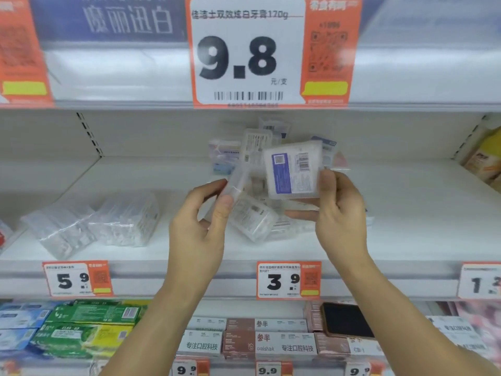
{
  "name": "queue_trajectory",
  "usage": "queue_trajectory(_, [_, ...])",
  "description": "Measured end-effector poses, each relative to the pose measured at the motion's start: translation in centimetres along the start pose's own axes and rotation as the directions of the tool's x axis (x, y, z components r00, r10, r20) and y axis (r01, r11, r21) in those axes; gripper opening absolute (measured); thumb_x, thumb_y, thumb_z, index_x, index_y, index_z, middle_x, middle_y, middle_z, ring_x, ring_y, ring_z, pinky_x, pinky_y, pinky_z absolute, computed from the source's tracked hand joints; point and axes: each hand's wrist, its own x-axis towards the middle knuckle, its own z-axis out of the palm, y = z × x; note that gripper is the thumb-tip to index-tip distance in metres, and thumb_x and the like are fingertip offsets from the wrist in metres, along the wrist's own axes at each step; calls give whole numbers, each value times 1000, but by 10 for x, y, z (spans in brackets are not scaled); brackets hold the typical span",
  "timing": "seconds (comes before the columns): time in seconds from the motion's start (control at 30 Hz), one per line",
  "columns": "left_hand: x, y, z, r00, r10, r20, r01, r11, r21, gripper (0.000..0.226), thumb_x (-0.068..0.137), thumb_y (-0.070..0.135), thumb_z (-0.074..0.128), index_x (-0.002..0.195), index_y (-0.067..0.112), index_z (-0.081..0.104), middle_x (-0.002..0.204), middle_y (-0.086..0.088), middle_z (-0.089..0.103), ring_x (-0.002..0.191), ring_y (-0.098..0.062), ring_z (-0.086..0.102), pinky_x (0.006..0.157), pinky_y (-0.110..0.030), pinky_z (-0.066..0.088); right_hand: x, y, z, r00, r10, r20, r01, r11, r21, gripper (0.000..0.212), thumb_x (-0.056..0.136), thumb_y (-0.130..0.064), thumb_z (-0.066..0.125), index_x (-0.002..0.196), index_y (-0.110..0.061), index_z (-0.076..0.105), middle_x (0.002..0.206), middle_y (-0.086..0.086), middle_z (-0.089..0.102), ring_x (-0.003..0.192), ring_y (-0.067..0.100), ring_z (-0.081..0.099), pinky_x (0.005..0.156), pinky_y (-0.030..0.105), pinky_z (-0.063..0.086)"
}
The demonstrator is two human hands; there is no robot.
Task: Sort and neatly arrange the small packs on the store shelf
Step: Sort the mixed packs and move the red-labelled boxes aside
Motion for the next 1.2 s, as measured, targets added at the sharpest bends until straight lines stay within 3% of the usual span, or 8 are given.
queue_trajectory(0.13, [-14,20,25,999,40,19,-41,998,37,21,92,33,59,113,39,59,116,20,64,83,-7,59,71,-7,47,7,-9,-31,995,16,-101,-8,997,81,28,105,-24,45,106,-1,60,105,17,72,87,29,75,70,34,62])
queue_trajectory(0.33, [-30,46,99,951,106,290,-123,992,40,27,90,43,58,112,30,66,109,19,66,107,5,58,87,-15,44,22,-16,-127,956,-287,-56,220,834,-506,11,95,-29,64,105,-30,68,99,-19,67,91,4,66,78,9,50])
queue_trajectory(0.43, [-45,53,148,879,153,452,-200,978,59,24,92,37,61,111,26,68,108,19,65,105,6,55,88,-5,36,26,-12,-178,956,-264,-130,132,781,-610,17,93,-30,66,108,-24,73,103,-8,69,90,5,64,74,3,47])
queue_trajectory(0.6, [-71,54,225,741,168,650,-311,944,111,25,91,37,61,115,28,65,114,11,60,113,-4,50,100,-15,35,22,-12,-251,934,-189,-302,-58,756,-652,18,87,-31,73,100,-19,77,94,-10,71,72,-22,57,65,-3,37])
queue_trajectory(0.77, [-76,51,286,591,166,790,-427,895,131,36,92,33,58,127,24,61,131,8,59,125,-14,49,105,-38,41,18,-8,-284,926,-148,-347,-135,729,-671,16,80,-29,80,94,-21,77,90,-7,72,80,8,66,72,21,44])
queue_trajectory(0.87, [-73,61,299,524,133,841,-486,858,167,47,94,34,51,140,27,48,151,2,40,142,-22,30,116,-46,26,16,-7,-289,937,-102,-334,-159,727,-668,10,82,-28,78,91,-25,74,88,-12,69,86,13,65,81,29,49])
queue_trajectory(1.03, [-65,71,272,629,158,762,-447,875,188,36,92,30,55,127,20,57,132,-3,50,128,-17,41,107,-35,37,15,-8,-279,974,-155,-165,-11,696,-718,8,83,-22,77,88,-29,75,90,-14,68,94,9,64,88,27,48])
queue_trajectory(1.2, [-37,48,210,700,151,698,-543,748,382,27,90,33,56,111,18,67,118,1,61,119,-20,48,100,-40,41,20,5,-256,994,104,41,-13,472,-881,20,79,-42,76,99,-42,76,112,-12,63,122,19,55,104,52,39])
